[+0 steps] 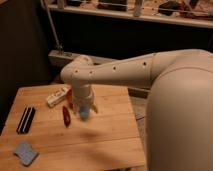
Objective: Pick up the ceramic bowl
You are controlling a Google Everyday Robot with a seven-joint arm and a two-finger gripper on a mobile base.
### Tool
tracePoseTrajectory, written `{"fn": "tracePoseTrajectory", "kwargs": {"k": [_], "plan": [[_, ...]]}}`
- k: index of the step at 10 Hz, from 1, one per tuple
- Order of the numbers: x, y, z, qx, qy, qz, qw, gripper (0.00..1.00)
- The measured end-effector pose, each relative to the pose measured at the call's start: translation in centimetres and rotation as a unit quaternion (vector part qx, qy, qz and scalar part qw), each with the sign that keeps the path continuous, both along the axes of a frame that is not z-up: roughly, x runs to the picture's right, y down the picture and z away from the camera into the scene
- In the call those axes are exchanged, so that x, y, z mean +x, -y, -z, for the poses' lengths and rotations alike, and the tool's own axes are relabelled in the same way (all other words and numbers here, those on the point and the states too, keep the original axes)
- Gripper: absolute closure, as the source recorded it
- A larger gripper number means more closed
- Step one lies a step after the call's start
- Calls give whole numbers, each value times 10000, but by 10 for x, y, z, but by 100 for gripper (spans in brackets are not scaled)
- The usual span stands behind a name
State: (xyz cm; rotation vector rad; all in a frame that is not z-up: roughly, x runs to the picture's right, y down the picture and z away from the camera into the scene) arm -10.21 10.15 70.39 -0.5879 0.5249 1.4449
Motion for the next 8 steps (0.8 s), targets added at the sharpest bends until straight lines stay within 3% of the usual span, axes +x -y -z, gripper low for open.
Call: {"fn": "tracePoseTrajectory", "kwargs": {"k": [7, 8], "plan": [[0, 1, 1, 9, 4, 3, 10000, 35], [1, 5, 0, 122, 20, 119, 9999, 35]]}}
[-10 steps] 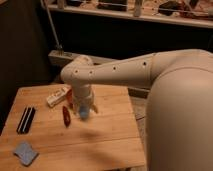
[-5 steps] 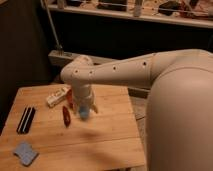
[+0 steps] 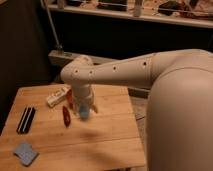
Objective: Pick up the ceramic bowl
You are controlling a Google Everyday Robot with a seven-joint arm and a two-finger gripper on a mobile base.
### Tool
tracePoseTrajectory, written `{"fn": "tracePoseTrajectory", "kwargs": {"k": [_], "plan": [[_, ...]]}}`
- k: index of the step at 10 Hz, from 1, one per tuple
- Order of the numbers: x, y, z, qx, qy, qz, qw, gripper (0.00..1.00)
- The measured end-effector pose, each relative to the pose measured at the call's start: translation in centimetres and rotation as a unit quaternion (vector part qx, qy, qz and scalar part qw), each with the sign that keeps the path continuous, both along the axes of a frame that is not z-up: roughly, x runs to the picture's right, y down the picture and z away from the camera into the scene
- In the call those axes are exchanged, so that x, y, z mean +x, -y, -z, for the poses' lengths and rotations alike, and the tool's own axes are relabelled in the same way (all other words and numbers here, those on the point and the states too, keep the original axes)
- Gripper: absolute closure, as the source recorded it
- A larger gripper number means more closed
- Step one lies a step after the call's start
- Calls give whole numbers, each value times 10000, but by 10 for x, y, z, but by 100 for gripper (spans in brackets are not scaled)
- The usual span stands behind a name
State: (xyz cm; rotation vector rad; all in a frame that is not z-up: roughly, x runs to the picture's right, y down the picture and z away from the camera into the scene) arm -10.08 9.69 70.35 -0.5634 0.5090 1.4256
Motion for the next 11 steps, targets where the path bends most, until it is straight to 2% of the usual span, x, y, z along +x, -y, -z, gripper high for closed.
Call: {"fn": "tracePoseTrajectory", "kwargs": {"k": [3, 5, 6, 9, 11], "plan": [[-6, 23, -11, 381, 114, 323, 9987, 35], [-14, 44, -25, 531, 122, 489, 9973, 35], [-19, 59, -38, 588, 174, 477, 9970, 35], [-14, 103, -93, 766, 282, 309, 9962, 35], [-10, 117, -123, 803, 310, 296, 9958, 35]]}}
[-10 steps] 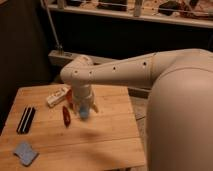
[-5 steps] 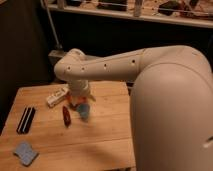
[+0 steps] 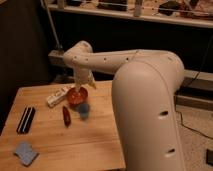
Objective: Pick up the ceramic bowl
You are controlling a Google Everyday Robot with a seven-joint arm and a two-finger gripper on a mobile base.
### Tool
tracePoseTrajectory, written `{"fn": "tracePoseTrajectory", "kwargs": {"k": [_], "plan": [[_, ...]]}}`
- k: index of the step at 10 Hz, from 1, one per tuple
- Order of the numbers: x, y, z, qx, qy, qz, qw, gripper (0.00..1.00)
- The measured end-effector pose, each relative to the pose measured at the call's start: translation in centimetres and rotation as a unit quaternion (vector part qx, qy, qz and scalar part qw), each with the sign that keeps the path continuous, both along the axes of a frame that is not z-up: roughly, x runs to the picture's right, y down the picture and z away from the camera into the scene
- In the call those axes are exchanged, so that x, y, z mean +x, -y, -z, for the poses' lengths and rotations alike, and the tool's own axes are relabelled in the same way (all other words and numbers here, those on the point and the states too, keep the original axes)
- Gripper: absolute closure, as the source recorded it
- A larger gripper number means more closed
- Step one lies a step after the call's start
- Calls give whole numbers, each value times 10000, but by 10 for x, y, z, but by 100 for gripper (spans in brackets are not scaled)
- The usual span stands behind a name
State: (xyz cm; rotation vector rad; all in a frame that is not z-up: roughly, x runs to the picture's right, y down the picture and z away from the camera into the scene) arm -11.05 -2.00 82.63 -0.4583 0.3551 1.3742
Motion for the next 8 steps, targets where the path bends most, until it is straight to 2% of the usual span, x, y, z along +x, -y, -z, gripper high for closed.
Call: {"fn": "tracePoseTrajectory", "kwargs": {"k": [1, 2, 5, 6, 8], "plan": [[1, 0, -10, -41, 28, 12, 10000, 35], [-2, -8, -28, -160, 90, 80, 9998, 35], [-4, -38, -64, -538, 143, 252, 9981, 35], [-4, -43, -72, -590, 142, 280, 9978, 35], [-4, -51, -91, -618, 193, 330, 9974, 46]]}}
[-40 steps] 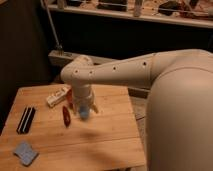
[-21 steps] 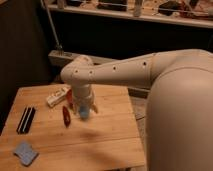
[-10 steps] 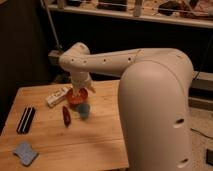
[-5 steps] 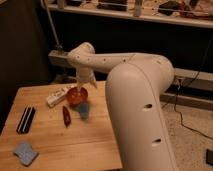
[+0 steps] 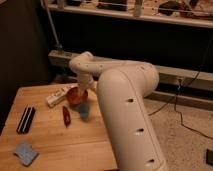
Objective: Pick up the ceramic bowl
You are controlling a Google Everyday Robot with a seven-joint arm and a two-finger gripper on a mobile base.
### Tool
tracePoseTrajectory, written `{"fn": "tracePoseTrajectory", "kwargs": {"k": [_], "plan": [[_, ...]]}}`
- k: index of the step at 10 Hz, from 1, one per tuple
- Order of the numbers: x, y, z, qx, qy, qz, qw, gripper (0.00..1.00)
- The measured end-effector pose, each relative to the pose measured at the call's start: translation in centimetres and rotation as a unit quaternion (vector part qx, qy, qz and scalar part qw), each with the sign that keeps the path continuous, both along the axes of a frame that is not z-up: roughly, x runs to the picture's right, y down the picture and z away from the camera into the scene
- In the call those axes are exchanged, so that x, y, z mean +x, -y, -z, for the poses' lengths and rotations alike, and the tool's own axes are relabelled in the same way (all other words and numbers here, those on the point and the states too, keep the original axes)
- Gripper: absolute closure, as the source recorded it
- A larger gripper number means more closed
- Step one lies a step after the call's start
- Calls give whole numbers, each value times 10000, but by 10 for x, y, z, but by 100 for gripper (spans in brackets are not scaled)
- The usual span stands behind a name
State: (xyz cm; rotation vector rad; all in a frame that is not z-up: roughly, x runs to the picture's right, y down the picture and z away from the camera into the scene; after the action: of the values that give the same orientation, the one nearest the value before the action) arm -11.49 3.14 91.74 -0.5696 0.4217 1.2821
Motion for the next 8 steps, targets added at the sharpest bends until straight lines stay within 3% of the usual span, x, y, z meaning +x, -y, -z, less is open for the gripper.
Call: {"fn": "tracePoseTrajectory", "kwargs": {"k": [2, 5, 8], "plan": [[-11, 4, -6, 121, 361, -74, 9992, 69], [-21, 4, 4, 112, 729, -147, 9972, 98], [-11, 17, 29, 157, 572, -151, 9981, 100]]}}
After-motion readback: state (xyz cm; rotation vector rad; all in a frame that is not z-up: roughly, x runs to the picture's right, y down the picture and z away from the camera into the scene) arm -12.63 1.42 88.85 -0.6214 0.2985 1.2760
